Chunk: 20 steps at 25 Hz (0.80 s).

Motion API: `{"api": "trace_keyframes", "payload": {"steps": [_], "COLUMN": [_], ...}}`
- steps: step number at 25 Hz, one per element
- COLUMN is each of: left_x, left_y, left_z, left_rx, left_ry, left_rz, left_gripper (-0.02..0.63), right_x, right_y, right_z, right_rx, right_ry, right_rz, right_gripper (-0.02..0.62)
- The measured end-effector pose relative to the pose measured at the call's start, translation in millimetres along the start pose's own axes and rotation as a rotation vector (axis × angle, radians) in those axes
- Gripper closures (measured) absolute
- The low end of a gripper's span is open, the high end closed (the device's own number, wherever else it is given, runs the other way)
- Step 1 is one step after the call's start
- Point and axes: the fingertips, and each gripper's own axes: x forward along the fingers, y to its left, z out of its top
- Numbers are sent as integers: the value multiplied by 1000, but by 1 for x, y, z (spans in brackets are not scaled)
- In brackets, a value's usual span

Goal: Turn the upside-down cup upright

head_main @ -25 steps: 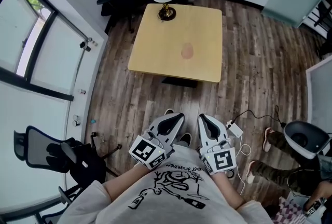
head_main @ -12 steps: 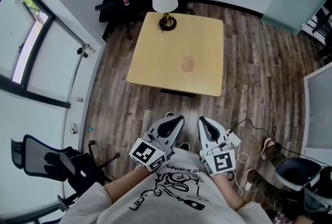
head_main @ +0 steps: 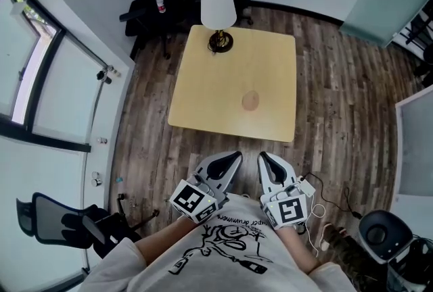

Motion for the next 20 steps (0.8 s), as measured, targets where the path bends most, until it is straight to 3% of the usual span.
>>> {"api": "trace_keyframes", "payload": {"steps": [20], "left_x": [14], "left_y": [100], "left_z": [33], "left_rx": [2], "left_ry": [31], "left_rz": [-68], "left_gripper": [595], "right_x": [108], "right_y": [5], "right_z": [11], "right_rx": [2], "right_ry": [11], "right_rz": [-36], "right_gripper": [572]}}
